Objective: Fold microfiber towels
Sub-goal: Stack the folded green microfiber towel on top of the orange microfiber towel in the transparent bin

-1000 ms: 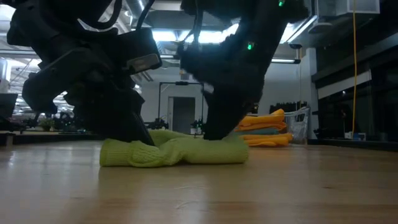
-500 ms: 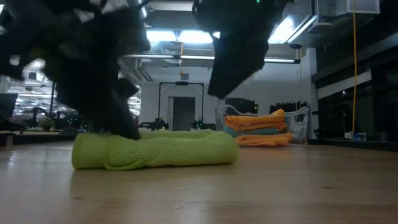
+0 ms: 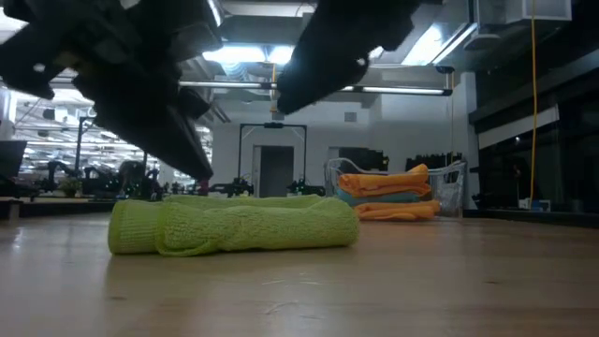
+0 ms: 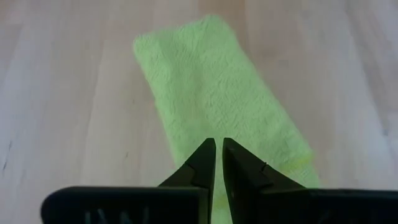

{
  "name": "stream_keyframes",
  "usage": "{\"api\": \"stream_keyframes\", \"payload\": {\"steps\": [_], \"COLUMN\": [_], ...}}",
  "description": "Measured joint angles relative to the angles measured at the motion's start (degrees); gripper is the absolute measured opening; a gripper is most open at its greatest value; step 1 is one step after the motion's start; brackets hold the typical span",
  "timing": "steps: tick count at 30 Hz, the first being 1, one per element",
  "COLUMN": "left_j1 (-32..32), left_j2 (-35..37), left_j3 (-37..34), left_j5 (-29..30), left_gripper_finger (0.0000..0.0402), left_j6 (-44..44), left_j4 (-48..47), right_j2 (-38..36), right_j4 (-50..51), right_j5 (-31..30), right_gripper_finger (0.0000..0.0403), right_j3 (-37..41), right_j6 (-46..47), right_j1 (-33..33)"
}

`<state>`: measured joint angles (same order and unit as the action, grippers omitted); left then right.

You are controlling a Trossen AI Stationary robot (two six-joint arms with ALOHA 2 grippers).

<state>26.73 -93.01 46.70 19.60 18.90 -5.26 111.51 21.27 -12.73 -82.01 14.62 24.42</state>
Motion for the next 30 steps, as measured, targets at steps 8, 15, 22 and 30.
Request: {"api": "stream_keyframes", "payload": {"steps": [8, 15, 22, 30], "left_j1": [-0.05, -0.09, -0.90, -2.34], "left_j2": [0.00, 0.04, 0.08, 0.09], "left_j3": [0.08, 0.12, 0.15, 0.17], "left_j5": [0.34, 0.69, 0.80, 0.78], "left_gripper_finger": [0.0023, 0.0024, 0.0024, 0.0024], "left_j6": [0.02, 0.04, 0.04, 0.00], "left_j4": [-0.83, -1.71, -2.27, -2.53], "right_j2": [6.51, 11.98, 12.93, 12.93], "right_j4": [-5.75, -7.71, -7.68, -8.21], "right_j5": [-4.29, -18.78, -21.65, -22.18], "right_gripper_finger": [0.0204, 0.0204, 0.0204, 0.0205], "right_j3": [-0.01, -0.01, -0.25, -0.34], "right_j6": [-16.04, -21.27, -22.47, -22.50], "right_j1": [1.61, 4.83, 7.35, 8.90]}}
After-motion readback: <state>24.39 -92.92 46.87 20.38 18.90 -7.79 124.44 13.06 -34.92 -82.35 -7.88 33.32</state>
